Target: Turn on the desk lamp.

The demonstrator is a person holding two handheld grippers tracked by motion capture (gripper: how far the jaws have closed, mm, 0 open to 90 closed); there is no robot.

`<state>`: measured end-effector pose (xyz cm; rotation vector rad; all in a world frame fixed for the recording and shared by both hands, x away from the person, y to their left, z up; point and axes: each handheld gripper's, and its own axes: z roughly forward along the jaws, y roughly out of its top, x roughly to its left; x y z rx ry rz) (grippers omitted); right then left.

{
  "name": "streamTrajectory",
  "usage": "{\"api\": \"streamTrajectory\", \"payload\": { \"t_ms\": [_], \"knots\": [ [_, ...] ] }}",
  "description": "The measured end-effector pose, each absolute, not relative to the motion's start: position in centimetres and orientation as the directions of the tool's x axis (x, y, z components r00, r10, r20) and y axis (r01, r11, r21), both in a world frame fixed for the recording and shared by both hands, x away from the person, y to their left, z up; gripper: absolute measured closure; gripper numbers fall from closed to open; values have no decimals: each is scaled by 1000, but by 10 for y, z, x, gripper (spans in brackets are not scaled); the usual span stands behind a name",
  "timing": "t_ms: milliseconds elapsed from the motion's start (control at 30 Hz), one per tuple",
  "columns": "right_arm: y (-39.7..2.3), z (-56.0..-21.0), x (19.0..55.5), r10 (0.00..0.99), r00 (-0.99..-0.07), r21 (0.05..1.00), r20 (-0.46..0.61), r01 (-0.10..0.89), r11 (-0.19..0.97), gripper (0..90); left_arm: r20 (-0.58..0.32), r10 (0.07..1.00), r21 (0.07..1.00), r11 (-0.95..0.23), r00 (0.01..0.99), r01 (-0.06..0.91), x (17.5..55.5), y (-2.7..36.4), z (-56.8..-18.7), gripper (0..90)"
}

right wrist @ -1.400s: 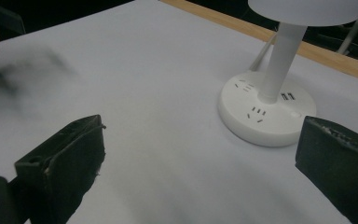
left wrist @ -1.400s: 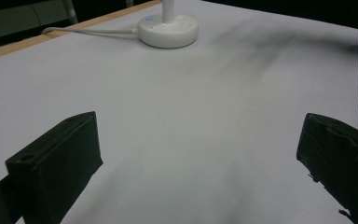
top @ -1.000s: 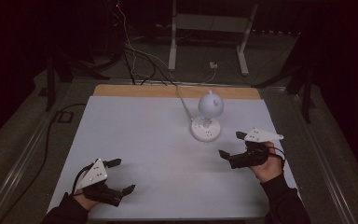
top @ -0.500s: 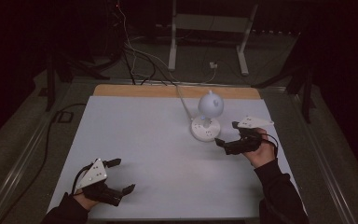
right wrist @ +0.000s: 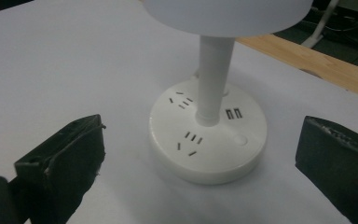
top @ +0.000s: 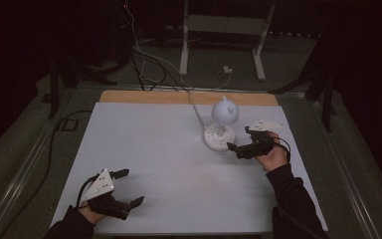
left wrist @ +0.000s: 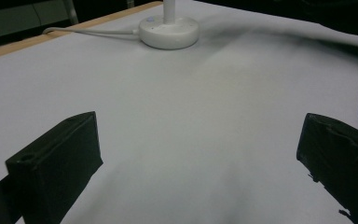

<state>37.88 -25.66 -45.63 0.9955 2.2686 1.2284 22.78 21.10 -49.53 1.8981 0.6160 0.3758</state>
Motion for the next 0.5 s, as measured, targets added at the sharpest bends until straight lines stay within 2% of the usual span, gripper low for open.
{"api": "streamTrajectory", "payload": {
  "t_ms": [500],
  "knots": [
    [-257,-469,404,752,-659,832,11,424,359,10,-25,576,919,-309,817,245,228,211,-495,3]
  ]
}}
